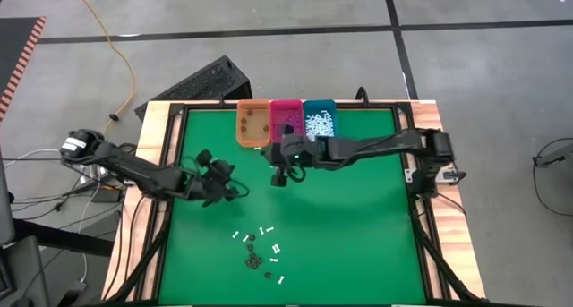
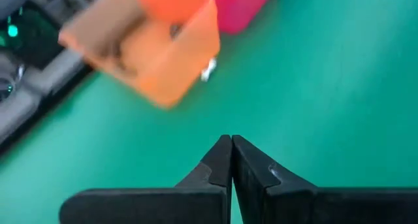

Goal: Sort Halloween decoration
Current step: Put the white bone toy into the blue bin

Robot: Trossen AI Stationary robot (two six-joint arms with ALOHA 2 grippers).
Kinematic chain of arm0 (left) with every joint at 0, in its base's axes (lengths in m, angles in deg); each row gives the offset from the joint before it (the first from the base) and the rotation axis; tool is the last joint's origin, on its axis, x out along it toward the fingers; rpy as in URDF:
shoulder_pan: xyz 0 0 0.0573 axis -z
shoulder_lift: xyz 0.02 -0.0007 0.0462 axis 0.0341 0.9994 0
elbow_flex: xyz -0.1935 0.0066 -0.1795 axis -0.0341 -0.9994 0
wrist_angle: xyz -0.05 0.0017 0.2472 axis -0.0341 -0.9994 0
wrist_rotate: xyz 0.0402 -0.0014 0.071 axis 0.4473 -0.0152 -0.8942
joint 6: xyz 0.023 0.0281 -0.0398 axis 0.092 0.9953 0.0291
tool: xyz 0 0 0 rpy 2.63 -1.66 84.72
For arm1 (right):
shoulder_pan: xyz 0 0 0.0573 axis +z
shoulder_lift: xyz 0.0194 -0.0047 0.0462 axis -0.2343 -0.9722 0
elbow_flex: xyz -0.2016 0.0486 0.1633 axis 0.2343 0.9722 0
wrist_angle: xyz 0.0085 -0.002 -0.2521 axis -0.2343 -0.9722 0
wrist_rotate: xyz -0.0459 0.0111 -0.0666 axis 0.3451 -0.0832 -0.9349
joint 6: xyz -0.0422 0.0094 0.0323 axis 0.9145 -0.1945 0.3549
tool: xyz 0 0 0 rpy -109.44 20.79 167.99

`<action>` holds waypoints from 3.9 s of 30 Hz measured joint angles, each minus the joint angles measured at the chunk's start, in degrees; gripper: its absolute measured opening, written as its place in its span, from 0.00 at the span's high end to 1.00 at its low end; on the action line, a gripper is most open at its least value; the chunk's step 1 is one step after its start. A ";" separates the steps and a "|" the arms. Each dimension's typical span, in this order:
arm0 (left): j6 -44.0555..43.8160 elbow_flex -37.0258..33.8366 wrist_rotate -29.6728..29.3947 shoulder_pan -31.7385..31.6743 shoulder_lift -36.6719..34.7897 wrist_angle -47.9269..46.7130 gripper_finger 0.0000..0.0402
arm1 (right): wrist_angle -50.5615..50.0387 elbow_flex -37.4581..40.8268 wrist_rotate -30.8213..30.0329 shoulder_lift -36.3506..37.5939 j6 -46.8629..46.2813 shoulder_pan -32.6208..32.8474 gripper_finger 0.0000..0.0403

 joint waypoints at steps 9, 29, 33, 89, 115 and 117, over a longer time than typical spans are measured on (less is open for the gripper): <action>23.20 0.00 13.37 -18.18 0.08 15.54 1.00 | -8.53 -2.22 -9.05 14.65 2.63 5.19 0.96; 42.88 1.31 -3.87 -18.95 28.74 47.66 1.00 | -15.49 -2.17 -22.19 22.02 5.21 16.84 0.95; 43.60 3.12 -2.84 -19.35 34.44 47.90 1.00 | -16.02 -2.17 -23.59 22.02 5.15 17.87 0.95; 15.62 9.18 15.17 -0.69 -3.57 20.78 1.00 | -9.55 36.77 -23.31 37.11 -26.50 17.59 0.93; 8.07 9.18 15.82 4.88 -6.30 10.87 1.00 | 17.92 65.82 -30.56 12.12 -77.69 12.64 0.41; 8.07 9.18 15.76 5.26 -6.35 10.84 1.00 | 17.91 65.68 -35.27 8.34 -82.66 14.98 0.45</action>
